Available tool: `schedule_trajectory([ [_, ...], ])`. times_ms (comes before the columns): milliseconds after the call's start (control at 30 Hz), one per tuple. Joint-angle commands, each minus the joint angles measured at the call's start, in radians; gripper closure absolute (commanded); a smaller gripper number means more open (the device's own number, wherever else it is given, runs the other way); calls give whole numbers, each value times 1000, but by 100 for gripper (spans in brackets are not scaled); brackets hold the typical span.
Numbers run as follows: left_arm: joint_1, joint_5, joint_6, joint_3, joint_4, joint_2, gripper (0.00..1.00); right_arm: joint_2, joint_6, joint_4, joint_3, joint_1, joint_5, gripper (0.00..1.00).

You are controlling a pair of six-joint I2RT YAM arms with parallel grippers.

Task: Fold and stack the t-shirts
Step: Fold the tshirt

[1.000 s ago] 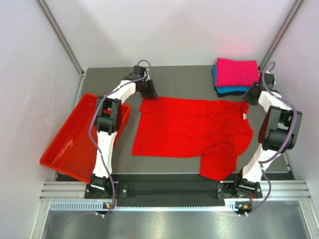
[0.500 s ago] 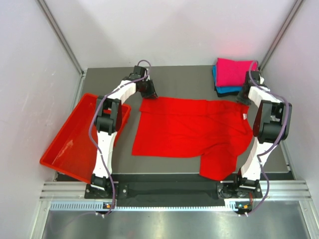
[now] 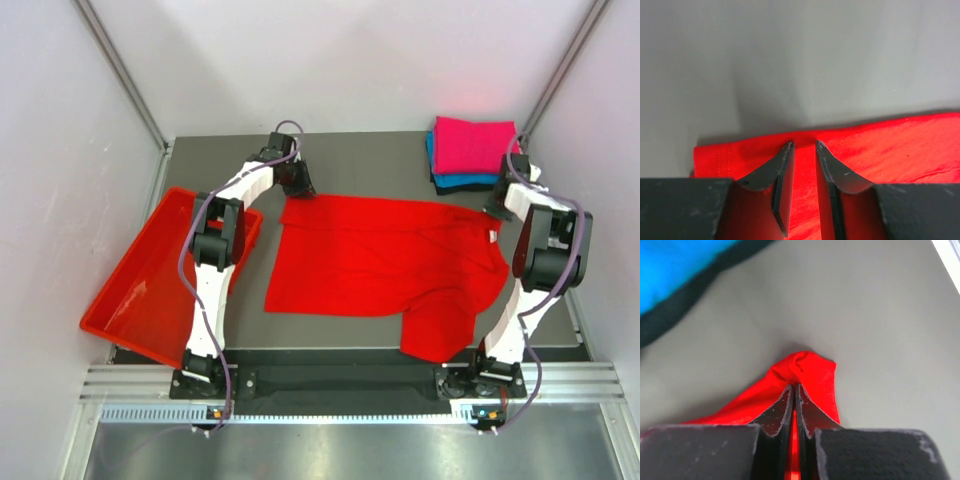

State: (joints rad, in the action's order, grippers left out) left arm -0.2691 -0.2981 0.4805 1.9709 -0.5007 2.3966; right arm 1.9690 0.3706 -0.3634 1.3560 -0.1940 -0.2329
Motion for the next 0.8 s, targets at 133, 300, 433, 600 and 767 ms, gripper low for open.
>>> schedule_trajectory([
  [133, 10, 134, -23, -35, -65, 15, 71, -128, 65, 296, -144, -50, 128, 97],
  [300, 19, 174, -29, -35, -75, 6, 71, -95, 80, 406, -156, -58, 227, 92],
  [433, 36, 185, -17, -35, -67, -2, 71, -61, 85, 409, -139, -65, 247, 99],
  [600, 42, 165, 4, -30, -50, 6, 71, -88, 136, 366, -164, -68, 135, 94],
  [767, 42, 157, 10, -46, -48, 9, 71, -94, 154, 334, -184, -82, 84, 78],
])
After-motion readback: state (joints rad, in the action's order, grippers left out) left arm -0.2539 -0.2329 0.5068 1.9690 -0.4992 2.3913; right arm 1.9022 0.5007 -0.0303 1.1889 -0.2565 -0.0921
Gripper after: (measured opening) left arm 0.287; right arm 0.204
